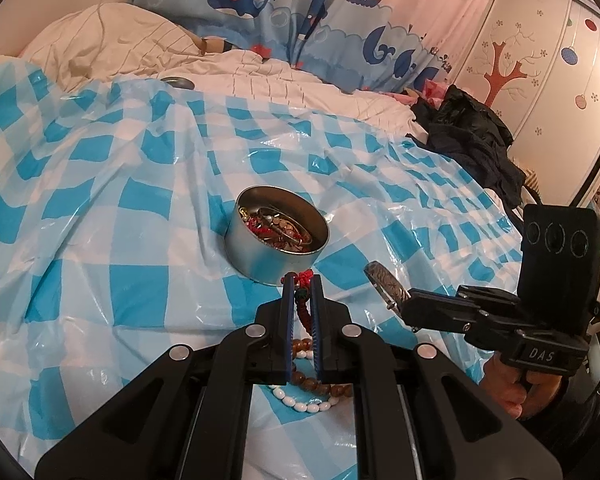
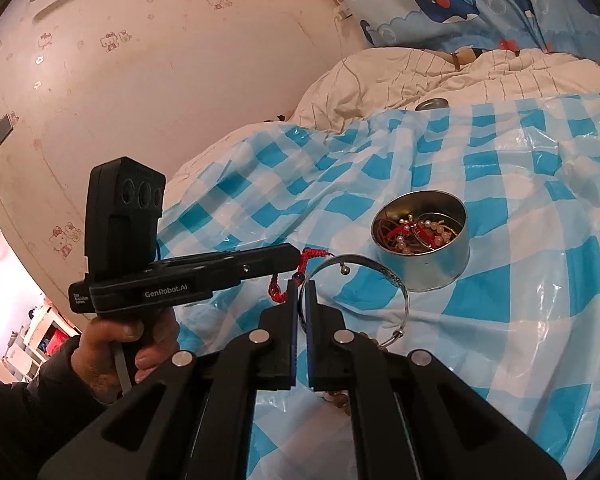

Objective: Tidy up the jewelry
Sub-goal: 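Lower both held bracelets into the silver tin and open both grippers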

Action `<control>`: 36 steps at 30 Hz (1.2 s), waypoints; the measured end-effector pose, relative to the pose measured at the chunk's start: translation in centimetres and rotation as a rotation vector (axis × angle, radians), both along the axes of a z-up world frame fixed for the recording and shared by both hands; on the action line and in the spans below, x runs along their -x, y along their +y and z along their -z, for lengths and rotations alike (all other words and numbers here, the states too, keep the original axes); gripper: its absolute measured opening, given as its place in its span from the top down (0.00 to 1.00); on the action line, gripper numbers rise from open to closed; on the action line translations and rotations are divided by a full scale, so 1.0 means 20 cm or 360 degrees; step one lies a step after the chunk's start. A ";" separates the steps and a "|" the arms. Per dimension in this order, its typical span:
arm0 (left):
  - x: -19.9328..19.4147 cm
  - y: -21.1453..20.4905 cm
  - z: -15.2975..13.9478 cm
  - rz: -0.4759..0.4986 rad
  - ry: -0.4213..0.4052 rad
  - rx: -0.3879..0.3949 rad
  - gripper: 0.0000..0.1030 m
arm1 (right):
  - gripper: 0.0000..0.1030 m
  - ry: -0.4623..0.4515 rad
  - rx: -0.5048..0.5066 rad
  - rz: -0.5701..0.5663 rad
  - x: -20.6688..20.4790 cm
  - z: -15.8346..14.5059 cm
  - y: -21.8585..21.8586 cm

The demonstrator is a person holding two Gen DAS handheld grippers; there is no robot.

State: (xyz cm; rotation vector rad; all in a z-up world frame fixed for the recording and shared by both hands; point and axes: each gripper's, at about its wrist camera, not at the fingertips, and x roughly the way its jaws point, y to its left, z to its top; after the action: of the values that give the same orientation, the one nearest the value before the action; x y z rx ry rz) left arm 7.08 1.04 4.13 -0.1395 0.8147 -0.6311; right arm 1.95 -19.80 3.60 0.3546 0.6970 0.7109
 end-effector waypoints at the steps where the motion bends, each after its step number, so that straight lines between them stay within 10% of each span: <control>1: 0.00 0.00 0.00 0.0000 0.0000 0.0001 0.93 | 0.96 -0.0001 0.0006 0.0004 0.00 0.00 0.00; 36: -0.27 -0.18 0.05 -0.0122 0.0049 0.0161 0.93 | 0.94 -0.0116 0.0166 0.0208 -0.24 -0.04 -0.02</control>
State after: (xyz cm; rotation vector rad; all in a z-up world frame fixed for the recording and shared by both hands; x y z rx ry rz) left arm 12.57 -2.50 3.19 -0.2718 0.8038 -0.5993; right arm 6.66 -20.24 4.45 0.2744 0.6330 0.5582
